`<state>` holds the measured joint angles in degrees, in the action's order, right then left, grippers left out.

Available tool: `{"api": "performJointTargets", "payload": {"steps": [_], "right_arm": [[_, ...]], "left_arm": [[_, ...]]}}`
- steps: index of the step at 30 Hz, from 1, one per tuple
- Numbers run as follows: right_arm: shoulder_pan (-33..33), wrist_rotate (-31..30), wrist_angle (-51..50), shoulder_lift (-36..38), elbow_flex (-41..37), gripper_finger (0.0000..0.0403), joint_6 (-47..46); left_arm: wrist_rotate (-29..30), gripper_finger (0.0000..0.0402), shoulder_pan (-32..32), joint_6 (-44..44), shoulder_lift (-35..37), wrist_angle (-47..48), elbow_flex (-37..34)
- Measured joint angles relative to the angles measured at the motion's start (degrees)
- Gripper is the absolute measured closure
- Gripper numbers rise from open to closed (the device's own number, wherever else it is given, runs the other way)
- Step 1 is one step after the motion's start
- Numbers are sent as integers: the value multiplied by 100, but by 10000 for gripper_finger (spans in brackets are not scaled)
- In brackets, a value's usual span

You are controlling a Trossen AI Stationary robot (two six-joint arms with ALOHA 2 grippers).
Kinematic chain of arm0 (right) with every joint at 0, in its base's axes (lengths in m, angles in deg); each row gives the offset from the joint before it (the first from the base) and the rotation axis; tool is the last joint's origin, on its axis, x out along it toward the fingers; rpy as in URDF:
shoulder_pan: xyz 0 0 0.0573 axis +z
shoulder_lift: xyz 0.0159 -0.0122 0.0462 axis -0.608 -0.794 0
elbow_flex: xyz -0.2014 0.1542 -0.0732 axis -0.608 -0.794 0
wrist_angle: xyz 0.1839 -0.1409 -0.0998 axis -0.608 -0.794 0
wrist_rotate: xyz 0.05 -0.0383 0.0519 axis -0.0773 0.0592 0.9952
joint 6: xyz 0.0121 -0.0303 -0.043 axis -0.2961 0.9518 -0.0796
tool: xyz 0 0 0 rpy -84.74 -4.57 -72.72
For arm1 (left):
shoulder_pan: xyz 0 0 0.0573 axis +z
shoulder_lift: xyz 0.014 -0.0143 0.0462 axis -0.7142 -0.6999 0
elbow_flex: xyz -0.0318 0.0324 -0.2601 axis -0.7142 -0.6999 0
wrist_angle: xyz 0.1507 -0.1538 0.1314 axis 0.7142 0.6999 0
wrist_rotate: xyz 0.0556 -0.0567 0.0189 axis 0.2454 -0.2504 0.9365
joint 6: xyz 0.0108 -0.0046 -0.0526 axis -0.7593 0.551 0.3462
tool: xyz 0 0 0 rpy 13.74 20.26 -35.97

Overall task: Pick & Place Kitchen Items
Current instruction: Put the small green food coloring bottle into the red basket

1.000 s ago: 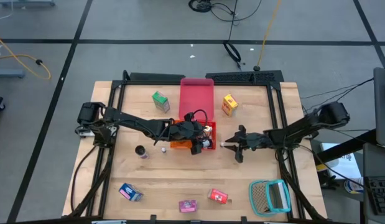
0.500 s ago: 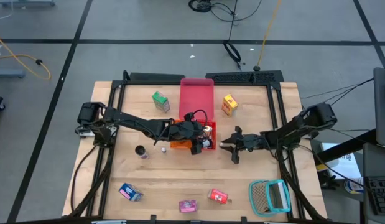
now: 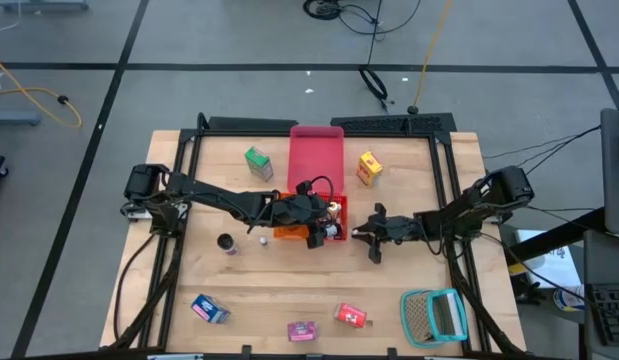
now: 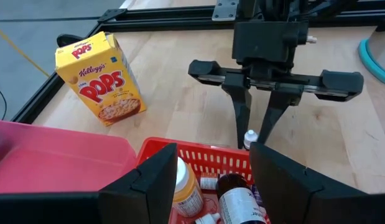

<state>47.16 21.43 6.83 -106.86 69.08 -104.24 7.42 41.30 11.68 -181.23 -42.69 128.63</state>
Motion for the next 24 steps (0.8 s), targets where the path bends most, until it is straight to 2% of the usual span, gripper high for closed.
{"api": "performJointTargets", "payload": {"steps": [11,17,24], "right_arm": [[0,25,-352,333,4,344,-57],[0,13,-1125,1171,4,345,-100],[0,24,-1346,2296,4,345,34]], "left_arm": [[0,202,0,0,0,1,0],[1,202,0,2,0,2,0],[2,202,0,0,0,1,0]]}}
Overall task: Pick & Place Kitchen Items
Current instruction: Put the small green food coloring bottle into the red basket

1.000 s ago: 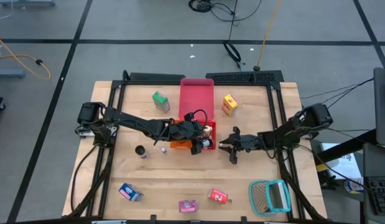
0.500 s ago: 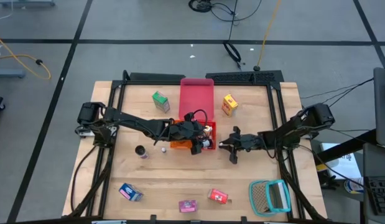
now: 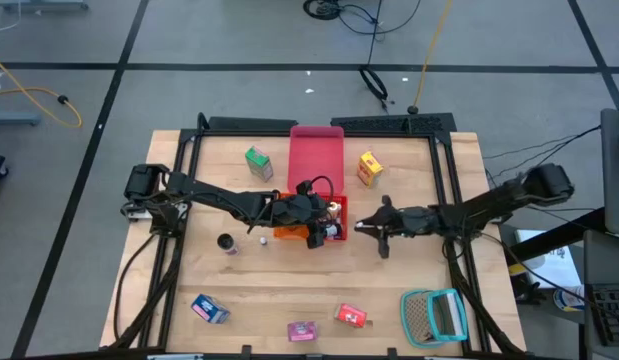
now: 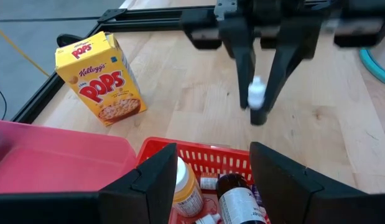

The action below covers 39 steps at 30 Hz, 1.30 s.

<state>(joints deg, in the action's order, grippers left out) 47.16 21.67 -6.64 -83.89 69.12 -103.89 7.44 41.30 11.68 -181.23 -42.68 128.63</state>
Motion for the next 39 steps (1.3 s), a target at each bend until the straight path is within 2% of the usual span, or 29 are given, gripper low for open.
{"api": "performJointTargets", "payload": {"steps": [6,14,21,29,39], "right_arm": [[-2,2,-95,539,90,345,176],[-95,9,-894,437,995,345,629],[-580,195,-1124,-58,1401,345,768],[-976,584,-717,-792,1410,339,631],[-1046,777,-494,-1289,1411,328,613]], "left_arm": [[0,202,0,2,0,-1,0],[-2,202,0,1,0,-33,0],[66,202,0,-11,0,-41,0],[1263,202,-26,-138,0,29,0],[1351,202,-9,-148,34,384,-1]]}}
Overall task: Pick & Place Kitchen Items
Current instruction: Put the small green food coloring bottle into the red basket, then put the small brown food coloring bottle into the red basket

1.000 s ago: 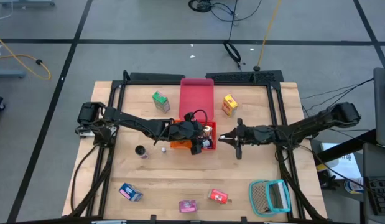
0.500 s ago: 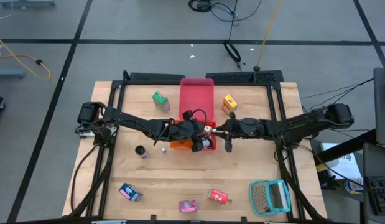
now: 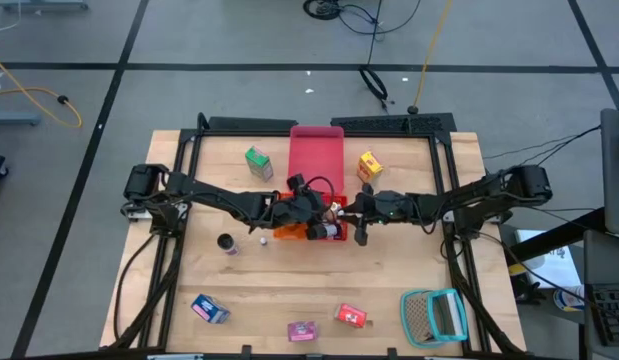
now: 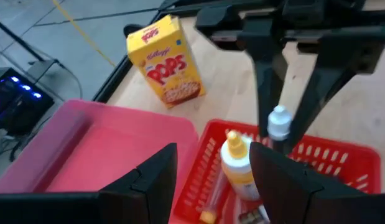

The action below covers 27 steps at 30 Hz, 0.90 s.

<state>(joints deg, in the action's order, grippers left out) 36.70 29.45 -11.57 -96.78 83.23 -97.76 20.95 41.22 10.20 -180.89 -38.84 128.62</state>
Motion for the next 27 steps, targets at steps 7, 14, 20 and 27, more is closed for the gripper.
{"api": "performJointTargets", "payload": {"steps": [7,14,20,27], "right_arm": [[-4,-8,48,2,-1,288,48],[-4,-12,48,4,-1,272,109],[-4,-6,72,96,2,276,155],[44,-1,17,253,-1,277,155]], "left_arm": [[265,202,-4,203,471,459,-6],[266,202,-140,279,760,866,-8],[332,202,-362,766,1001,1954,-4],[752,202,-831,1391,1378,3596,-6]]}}
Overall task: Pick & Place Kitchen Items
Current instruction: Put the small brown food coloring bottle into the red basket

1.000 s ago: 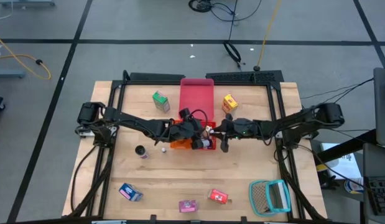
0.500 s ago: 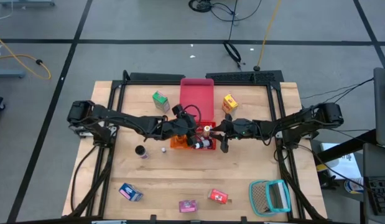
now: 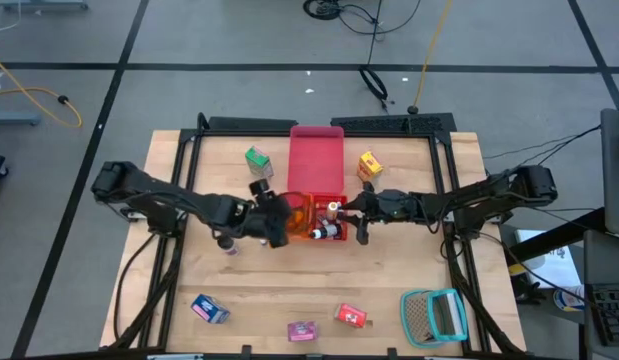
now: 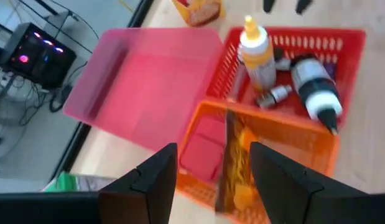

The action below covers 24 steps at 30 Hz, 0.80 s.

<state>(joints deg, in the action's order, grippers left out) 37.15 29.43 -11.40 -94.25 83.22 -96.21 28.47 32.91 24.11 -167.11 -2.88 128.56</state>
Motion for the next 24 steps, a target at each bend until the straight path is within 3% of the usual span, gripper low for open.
{"api": "performJointTargets", "payload": {"steps": [3,8,13,20,24], "right_arm": [[40,1,-34,73,-6,277,0],[50,2,-27,111,-4,279,-7],[57,2,-31,114,-4,279,-4],[64,2,-22,114,-4,278,-4],[68,2,-5,114,-4,278,-4]], "left_arm": [[19,202,-194,157,148,463,-35],[14,202,-446,182,624,449,-484],[-29,202,-632,267,1212,-85,-1243],[-926,202,-719,-119,1745,-1285,-2322],[-1058,202,-709,-238,1822,-1582,-2706]]}}
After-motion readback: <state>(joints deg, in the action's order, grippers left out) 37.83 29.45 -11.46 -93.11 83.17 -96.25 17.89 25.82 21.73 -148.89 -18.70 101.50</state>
